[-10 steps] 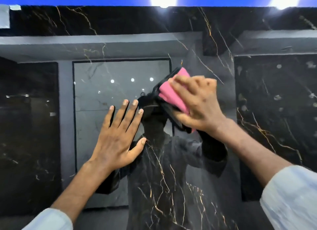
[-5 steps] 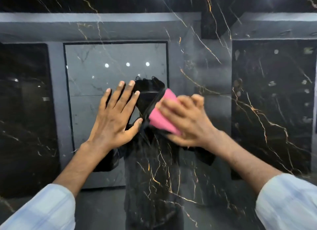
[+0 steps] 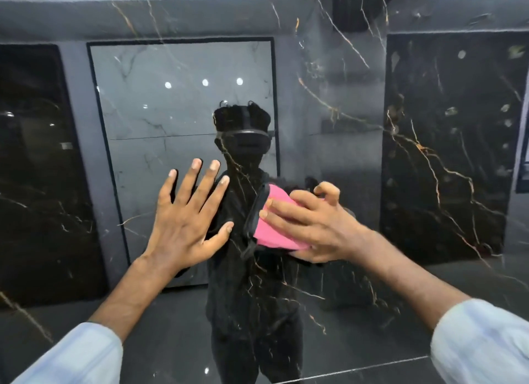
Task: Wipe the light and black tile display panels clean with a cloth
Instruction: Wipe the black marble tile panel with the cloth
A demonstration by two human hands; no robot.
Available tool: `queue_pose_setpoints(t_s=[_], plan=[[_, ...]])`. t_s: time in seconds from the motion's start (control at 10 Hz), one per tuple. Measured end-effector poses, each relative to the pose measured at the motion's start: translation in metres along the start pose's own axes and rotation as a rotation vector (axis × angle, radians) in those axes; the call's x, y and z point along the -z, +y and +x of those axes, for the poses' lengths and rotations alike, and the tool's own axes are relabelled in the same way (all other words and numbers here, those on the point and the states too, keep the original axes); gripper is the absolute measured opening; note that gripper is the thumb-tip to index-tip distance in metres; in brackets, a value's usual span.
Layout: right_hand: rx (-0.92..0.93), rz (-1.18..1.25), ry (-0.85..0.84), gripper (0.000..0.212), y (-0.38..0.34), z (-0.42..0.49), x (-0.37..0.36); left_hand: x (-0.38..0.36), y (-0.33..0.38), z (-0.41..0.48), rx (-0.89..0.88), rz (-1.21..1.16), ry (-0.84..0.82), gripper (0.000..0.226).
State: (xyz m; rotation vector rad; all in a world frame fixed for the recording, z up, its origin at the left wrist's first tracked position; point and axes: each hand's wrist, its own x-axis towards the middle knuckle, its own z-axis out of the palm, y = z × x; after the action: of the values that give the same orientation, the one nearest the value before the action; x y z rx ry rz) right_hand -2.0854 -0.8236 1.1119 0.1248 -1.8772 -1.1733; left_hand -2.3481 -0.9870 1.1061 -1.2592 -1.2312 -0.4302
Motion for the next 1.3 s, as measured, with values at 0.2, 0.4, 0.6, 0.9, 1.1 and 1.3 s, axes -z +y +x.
queue_pose_setpoints(t_s=[0.2, 0.4, 0.6, 0.9, 1.1, 1.3], plan=[[-0.585, -0.089, 0.139, 0.069, 0.059, 0.02, 0.018, 0.001, 0.001, 0.002, 0.003, 0.013, 0.018, 0.077], [-0.123, 0.013, 0.005, 0.065, -0.05, -0.028, -0.008, 0.014, 0.025, -0.028, 0.11, -0.045, 0.02, 0.073], [-0.457, -0.044, 0.075, 0.065, 0.025, -0.021, 0.01, 0.001, 0.042, -0.065, 0.066, -0.049, -0.064, 0.078], [-0.102, 0.1, -0.041, 0.063, -0.089, -0.064, -0.01, -0.008, 0.042, -0.068, 0.065, -0.061, -0.019, 0.08], [-0.581, 0.01, 0.075, 0.065, -0.009, -0.049, 0.009, -0.009, 0.041, -0.068, 0.057, -0.061, -0.003, 0.078], [-0.374, 0.1, -0.025, 0.065, -0.122, -0.086, -0.013, -0.009, 0.041, -0.07, 0.068, -0.072, -0.013, 0.077]])
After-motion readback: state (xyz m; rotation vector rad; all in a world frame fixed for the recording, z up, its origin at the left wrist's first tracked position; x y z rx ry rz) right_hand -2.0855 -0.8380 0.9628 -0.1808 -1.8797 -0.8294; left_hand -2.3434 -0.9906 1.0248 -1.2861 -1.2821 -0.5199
